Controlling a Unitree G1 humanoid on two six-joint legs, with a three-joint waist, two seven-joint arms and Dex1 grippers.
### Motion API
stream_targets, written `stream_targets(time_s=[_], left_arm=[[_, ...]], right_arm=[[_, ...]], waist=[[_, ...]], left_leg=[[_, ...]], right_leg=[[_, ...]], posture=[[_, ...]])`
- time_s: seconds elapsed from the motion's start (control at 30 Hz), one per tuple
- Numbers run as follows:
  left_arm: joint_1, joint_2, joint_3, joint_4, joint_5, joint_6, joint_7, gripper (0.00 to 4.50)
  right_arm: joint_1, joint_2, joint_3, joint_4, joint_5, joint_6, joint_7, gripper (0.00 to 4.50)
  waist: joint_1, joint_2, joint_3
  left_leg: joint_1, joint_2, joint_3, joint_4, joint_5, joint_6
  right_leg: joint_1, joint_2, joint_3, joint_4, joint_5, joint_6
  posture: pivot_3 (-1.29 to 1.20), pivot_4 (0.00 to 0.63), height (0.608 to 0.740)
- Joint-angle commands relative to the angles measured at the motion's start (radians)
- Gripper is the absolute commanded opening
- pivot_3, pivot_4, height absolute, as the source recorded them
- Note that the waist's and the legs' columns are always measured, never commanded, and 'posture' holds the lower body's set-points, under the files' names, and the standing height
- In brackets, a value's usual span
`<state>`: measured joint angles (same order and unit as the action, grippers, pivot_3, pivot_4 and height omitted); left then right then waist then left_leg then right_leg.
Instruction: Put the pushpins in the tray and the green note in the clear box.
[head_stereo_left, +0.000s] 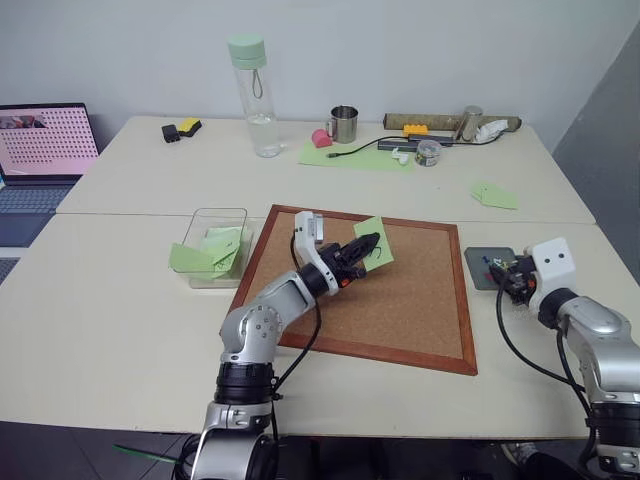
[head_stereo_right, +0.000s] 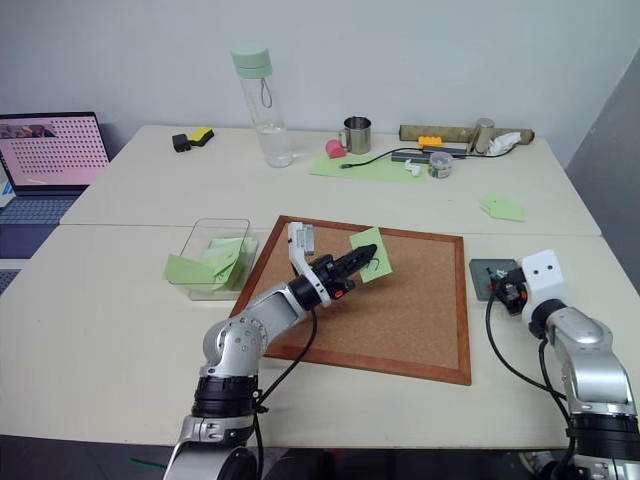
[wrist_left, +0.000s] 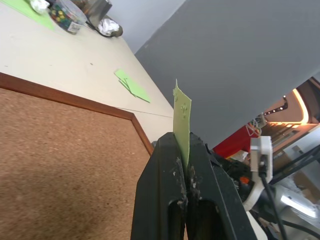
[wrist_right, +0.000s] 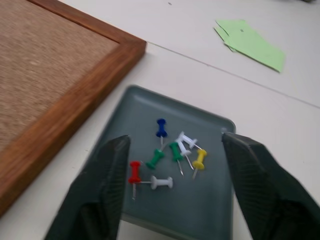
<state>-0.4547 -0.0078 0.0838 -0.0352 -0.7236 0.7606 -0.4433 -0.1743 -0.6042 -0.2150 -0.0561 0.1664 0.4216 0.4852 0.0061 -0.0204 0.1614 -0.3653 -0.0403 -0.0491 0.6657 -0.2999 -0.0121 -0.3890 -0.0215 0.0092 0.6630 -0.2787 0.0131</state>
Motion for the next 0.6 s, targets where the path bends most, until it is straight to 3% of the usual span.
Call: stream_targets(time_s=[0.03,0.27,0.43,0.6], left_arm=[[0.005,0.076,-0.01,-0.148,0.041,-0.021,0.022,0.0],[0.039,0.314,0.075,-0.26,0.228,-0.113,0.113,0.0],[0.037,0.464,0.165,-0.204,0.318,-0.167,0.143,0.0],[0.07,0.551,0.148,-0.092,0.414,-0.166,0.153,0.0]], right_arm=[[0.015,-0.056,-0.021,-0.144,0.07,-0.036,0.117,3.98],[-0.048,-0.165,0.016,-0.418,0.355,0.133,0.361,3.98],[-0.212,-0.184,0.046,-0.43,0.459,0.24,0.368,3.98],[-0.269,-0.18,0.074,-0.401,0.481,0.27,0.379,3.98]], waist=[[0.0,0.0,0.0],[-0.008,0.0,0.0],[-0.005,-0.001,0.001],[0.008,-0.001,0.001]], left_leg=[[0.0,0.0,0.0,0.0,0.0,0.0],[0.001,0.0,-0.001,-0.001,0.0,0.0],[0.0,0.0,-0.002,0.0,-0.002,0.004],[0.0,0.0,-0.003,-0.001,-0.002,0.004]], right_leg=[[0.0,0.0,0.0,0.0,0.0,0.0],[0.0,0.001,0.0,0.0,0.0,0.0],[0.0,0.0,-0.001,-0.001,0.0,0.0],[0.0,0.0,-0.002,-0.003,0.0,0.0]], posture=[[0.0,0.15,0.74],[0.0,0.15,0.74],[0.0,0.15,0.74],[0.0,0.15,0.74]])
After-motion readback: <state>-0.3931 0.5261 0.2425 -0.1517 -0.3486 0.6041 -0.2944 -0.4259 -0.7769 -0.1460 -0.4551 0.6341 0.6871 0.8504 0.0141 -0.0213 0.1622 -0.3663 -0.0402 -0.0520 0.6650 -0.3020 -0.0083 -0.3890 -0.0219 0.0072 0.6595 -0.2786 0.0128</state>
